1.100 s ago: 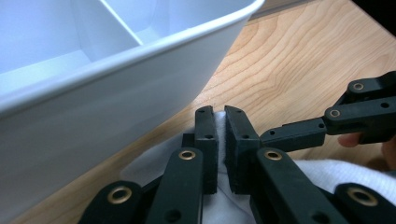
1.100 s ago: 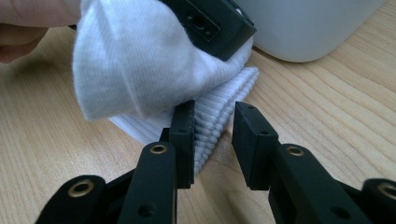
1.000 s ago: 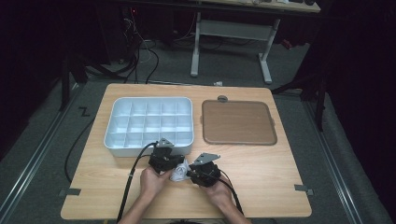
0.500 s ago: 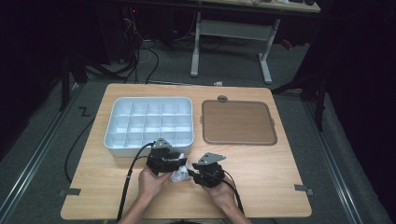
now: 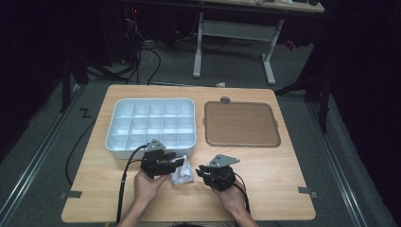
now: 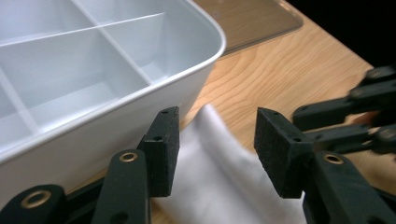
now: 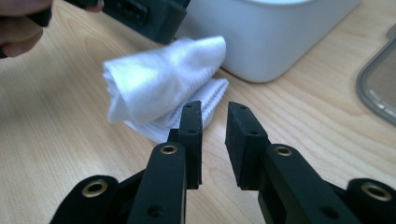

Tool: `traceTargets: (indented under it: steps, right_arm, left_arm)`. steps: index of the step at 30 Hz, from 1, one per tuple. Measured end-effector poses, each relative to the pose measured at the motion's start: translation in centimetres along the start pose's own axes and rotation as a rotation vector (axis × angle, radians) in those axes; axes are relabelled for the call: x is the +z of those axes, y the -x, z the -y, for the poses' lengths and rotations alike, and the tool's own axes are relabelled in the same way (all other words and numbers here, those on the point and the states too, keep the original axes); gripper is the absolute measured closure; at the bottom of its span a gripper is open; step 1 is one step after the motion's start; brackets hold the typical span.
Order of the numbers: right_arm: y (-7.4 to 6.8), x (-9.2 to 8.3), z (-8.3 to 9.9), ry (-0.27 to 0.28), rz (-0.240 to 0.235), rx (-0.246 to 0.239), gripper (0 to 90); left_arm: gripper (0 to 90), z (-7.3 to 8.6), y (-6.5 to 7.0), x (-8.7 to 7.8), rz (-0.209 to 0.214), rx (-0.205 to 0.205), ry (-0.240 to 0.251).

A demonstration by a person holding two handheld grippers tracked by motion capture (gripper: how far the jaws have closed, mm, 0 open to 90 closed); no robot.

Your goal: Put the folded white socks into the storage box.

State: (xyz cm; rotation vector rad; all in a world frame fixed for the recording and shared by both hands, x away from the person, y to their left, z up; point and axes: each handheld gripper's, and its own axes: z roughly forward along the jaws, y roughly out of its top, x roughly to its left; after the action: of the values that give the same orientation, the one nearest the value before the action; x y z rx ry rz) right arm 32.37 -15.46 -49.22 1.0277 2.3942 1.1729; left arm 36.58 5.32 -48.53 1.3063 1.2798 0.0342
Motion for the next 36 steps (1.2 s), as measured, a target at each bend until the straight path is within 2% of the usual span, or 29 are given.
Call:
traceTargets:
  steps: [3,9,13,19,20,23,29,36]
  right_arm:
    - [-0.2,-0.5,-0.7,0.013,-0.002,-0.011,76.9]
    - [-0.9,-0.8,-2.1,0.03,-0.026,-0.03,76.9]
    - [-1.6,-0.6,-3.0,0.035,-0.036,-0.053,76.9]
    - [-2.4,0.3,-3.9,0.013,-0.057,-0.078,76.7]
    - [-2.4,0.5,-3.9,0.007,-0.059,-0.08,76.7]
    - [-2.4,1.2,-3.6,-0.018,-0.054,-0.078,76.7]
    - [-1.5,2.4,-2.2,-0.066,-0.036,-0.062,76.6]
    - [-0.6,2.9,-1.0,-0.085,-0.026,-0.043,76.3]
  left_arm:
    - [51.3,0.2,-0.6,-0.5,-0.025,0.008,-0.005]
    - [50.9,0.9,-0.7,-1.0,-0.036,0.027,-0.013]
    - [49.7,1.4,-0.4,-0.7,-0.037,0.042,-0.022]
    - [48.9,2.4,-0.1,0.1,-0.042,0.061,-0.048]
    - [48.8,2.5,-0.1,0.3,-0.046,0.073,-0.049]
    - [48.9,2.7,-0.1,0.5,-0.051,0.077,-0.051]
    - [51.7,3.2,-0.3,1.0,-0.08,0.099,-0.07]
    - [55.0,3.6,-0.6,1.6,-0.107,0.129,-0.089]
